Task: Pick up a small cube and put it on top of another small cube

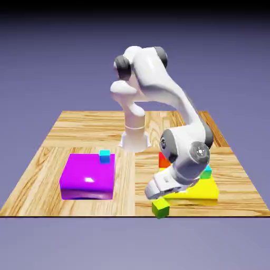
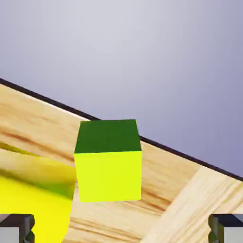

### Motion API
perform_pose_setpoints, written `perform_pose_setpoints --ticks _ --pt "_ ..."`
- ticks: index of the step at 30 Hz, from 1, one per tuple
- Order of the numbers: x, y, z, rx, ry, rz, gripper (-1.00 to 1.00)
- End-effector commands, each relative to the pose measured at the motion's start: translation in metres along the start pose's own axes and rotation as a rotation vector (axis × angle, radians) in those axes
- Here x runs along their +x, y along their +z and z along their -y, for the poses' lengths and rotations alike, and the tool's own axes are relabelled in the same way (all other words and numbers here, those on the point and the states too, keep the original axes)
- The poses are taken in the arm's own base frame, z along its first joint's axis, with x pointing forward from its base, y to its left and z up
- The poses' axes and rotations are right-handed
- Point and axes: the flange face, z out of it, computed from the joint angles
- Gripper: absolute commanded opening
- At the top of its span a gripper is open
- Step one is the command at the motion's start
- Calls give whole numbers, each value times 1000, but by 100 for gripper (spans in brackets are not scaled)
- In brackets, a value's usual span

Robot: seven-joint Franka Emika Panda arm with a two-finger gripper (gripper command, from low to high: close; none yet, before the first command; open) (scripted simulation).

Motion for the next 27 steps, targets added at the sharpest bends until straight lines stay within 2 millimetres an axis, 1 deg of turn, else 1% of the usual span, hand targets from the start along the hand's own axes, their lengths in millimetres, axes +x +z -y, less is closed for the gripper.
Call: perform_pose_setpoints --ticks 1,3,5,9,10,11,12,16,18,23,27 --pt "4 7 5 -21 -6 28 0" --pt "12 22 14 -61 -17 84 0" --pt "13 24 15 -65 -18 89 0" --pt "16 89 20 -65 -18 89 0" --pt "16 90 20 -65 -18 89 0" --pt "16 90 20 -65 -18 89 -100" --pt "16 90 20 -65 -18 89 -100" --pt "13 24 15 -65 -18 89 -100" --pt "13 24 15 -65 -18 89 -100" --pt "-36 4 0 -28 12 116 -100" --pt "-75 -4 -14 -2 47 140 -100"
